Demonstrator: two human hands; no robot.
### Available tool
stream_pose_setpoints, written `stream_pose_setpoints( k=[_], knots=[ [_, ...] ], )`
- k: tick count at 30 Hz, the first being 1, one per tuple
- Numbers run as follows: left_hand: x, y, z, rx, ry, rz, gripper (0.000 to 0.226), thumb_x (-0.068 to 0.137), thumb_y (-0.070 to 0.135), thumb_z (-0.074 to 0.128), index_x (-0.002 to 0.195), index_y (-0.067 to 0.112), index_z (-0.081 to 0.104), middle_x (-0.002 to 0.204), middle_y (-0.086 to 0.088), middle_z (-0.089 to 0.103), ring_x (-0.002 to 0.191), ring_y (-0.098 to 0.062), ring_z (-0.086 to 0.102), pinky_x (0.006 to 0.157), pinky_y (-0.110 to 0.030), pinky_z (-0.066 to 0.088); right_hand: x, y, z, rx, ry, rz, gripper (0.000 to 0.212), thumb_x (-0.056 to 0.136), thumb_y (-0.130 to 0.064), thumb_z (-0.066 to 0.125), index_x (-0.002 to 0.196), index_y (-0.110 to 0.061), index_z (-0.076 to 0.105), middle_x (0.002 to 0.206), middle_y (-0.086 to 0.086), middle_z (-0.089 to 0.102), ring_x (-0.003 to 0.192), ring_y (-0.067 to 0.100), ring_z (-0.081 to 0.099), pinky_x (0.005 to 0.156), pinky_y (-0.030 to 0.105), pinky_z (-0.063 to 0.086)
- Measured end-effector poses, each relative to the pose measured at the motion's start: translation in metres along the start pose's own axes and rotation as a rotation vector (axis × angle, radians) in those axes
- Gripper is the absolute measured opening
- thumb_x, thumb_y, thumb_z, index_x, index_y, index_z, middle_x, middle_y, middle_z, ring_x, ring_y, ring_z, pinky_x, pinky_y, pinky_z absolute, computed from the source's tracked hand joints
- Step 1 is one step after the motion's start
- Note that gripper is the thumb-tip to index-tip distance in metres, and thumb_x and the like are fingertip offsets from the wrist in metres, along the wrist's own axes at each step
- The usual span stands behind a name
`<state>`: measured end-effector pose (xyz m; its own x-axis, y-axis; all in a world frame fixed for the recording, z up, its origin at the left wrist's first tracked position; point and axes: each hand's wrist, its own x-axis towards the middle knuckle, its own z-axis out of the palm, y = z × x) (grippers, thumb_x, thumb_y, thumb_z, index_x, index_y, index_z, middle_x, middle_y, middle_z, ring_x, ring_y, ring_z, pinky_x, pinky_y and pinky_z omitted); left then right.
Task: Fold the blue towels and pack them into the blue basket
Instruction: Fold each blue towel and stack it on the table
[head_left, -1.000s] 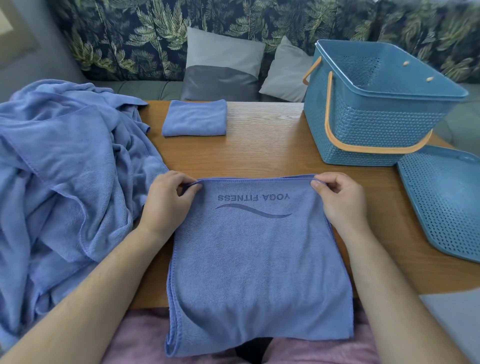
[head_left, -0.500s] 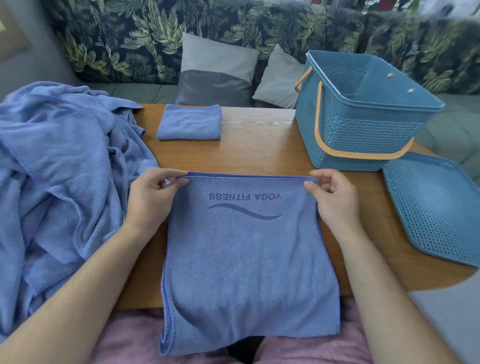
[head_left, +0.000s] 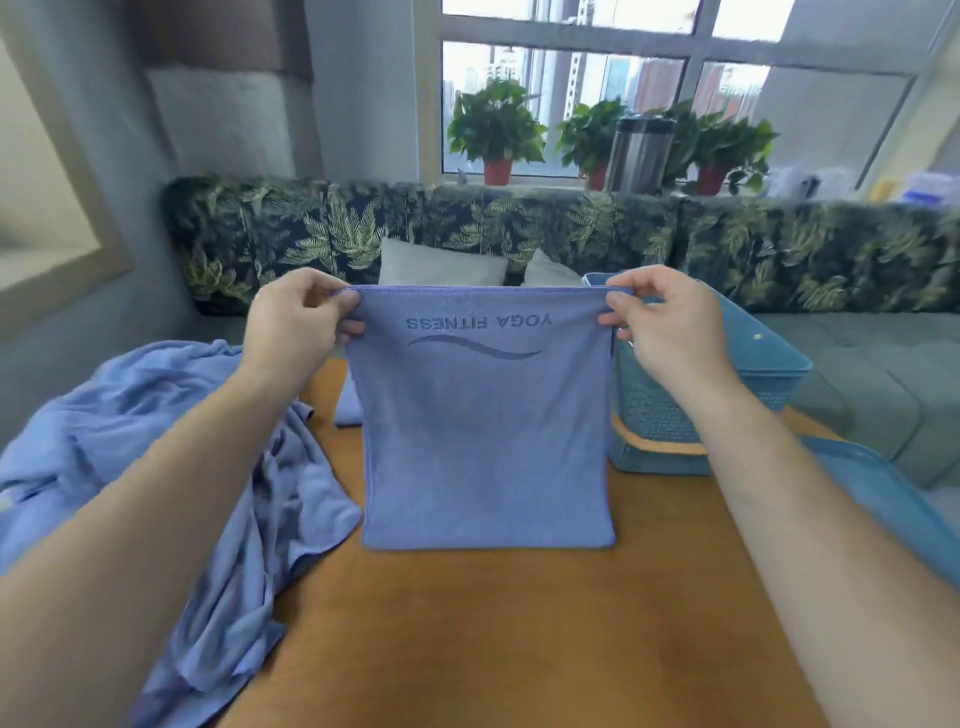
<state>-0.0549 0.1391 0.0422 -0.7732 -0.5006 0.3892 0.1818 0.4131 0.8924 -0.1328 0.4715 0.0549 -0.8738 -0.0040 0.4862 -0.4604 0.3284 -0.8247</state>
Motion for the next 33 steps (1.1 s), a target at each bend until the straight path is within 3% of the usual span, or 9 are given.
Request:
stream_pose_setpoints(
  k=[3, 7, 10, 13, 16, 20, 27, 30, 33],
  knots=[
    [0.008, 0.024, -0.006, -0.069, 0.023, 0.049, 0.012, 0.095, 0.008, 0.067, 0.085, 0.015, 0.066, 0.078, -0.010, 0.070, 0.080, -0.028, 0.075, 0.082, -0.043, 0.061, 0.010, -0.019, -0.008, 0.014, 0.033, -0.053, 0.023, 0.096, -0.004, 0.062, 0.087, -0.025, 0.067, 0.091, 0.000, 0.073, 0.076, 0.007, 0.074, 0.074, 0.031, 0.060],
    [-0.012, 0.027, -0.013, -0.047, 0.014, 0.085, 0.014, 0.094, 0.009, 0.069, 0.083, 0.018, 0.068, 0.088, -0.018, 0.072, 0.089, -0.032, 0.074, 0.077, -0.028, 0.061, -0.009, -0.019, -0.019, -0.036, 0.007, -0.050, 0.018, 0.096, -0.004, 0.061, 0.095, -0.020, 0.070, 0.092, 0.001, 0.074, 0.077, 0.003, 0.073, 0.078, 0.037, 0.061],
    [-0.046, 0.005, -0.014, 0.061, 0.001, 0.064, 0.008, 0.094, 0.016, 0.069, 0.087, 0.021, 0.069, 0.083, -0.008, 0.075, 0.084, -0.023, 0.073, 0.082, -0.037, 0.060, -0.044, 0.000, -0.026, -0.106, -0.060, 0.006, 0.021, 0.096, -0.009, 0.063, 0.092, -0.029, 0.070, 0.084, -0.006, 0.073, 0.077, 0.000, 0.070, 0.078, 0.031, 0.056],
    [-0.099, -0.029, -0.013, 0.141, -0.046, -0.019, 0.005, 0.095, 0.019, 0.069, 0.090, 0.021, 0.069, 0.072, 0.009, 0.071, 0.066, 0.000, 0.065, 0.068, -0.017, 0.051, -0.093, 0.038, -0.031, -0.261, -0.171, 0.056, 0.016, 0.094, -0.020, 0.067, 0.092, -0.035, 0.071, 0.087, -0.010, 0.069, 0.079, -0.002, 0.060, 0.071, 0.021, 0.041],
    [-0.153, -0.073, -0.014, 0.210, -0.091, -0.069, 0.016, 0.093, 0.021, 0.070, 0.080, 0.029, 0.067, 0.061, 0.015, 0.063, 0.056, -0.002, 0.053, 0.055, -0.013, 0.039, -0.147, 0.081, -0.036, -0.325, -0.363, 0.169, 0.016, 0.095, -0.022, 0.068, 0.093, -0.038, 0.070, 0.097, -0.016, 0.067, 0.080, -0.005, 0.057, 0.074, 0.025, 0.040],
    [-0.199, -0.103, -0.021, 0.282, -0.212, -0.114, 0.017, 0.095, 0.017, 0.067, 0.080, 0.024, 0.063, 0.075, 0.016, 0.066, 0.062, 0.002, 0.056, 0.059, -0.009, 0.039, -0.192, 0.111, -0.047, -0.244, -0.538, 0.314, 0.019, 0.096, -0.015, 0.068, 0.093, -0.034, 0.068, 0.099, -0.014, 0.073, 0.095, 0.001, 0.067, 0.093, 0.027, 0.046],
    [-0.216, -0.102, -0.029, 0.236, -0.326, -0.164, 0.011, 0.094, 0.021, 0.069, 0.085, 0.021, 0.064, 0.078, -0.008, 0.067, 0.065, -0.012, 0.056, 0.066, -0.030, 0.044, -0.200, 0.093, -0.069, -0.111, -0.591, 0.323, 0.018, 0.095, -0.001, 0.064, 0.096, -0.019, 0.068, 0.079, -0.005, 0.071, 0.074, 0.002, 0.057, 0.071, 0.011, 0.042],
    [-0.221, -0.099, -0.037, 0.114, -0.401, -0.218, 0.016, 0.089, 0.033, 0.072, 0.085, 0.019, 0.065, 0.072, 0.004, 0.063, 0.059, -0.010, 0.050, 0.059, -0.030, 0.039, -0.202, 0.082, -0.083, -0.017, -0.601, 0.346, 0.017, 0.094, 0.005, 0.062, 0.096, -0.011, 0.068, 0.079, -0.002, 0.072, 0.073, 0.000, 0.061, 0.072, 0.010, 0.046],
    [-0.218, -0.096, -0.036, 0.054, -0.412, -0.258, 0.013, 0.092, 0.029, 0.070, 0.083, 0.020, 0.065, 0.068, 0.008, 0.061, 0.057, -0.006, 0.046, 0.059, -0.031, 0.036, -0.200, 0.080, -0.084, 0.041, -0.535, 0.367, 0.017, 0.095, 0.006, 0.059, 0.096, -0.009, 0.066, 0.080, 0.003, 0.073, 0.071, 0.002, 0.063, 0.069, 0.011, 0.050]
  ],
)
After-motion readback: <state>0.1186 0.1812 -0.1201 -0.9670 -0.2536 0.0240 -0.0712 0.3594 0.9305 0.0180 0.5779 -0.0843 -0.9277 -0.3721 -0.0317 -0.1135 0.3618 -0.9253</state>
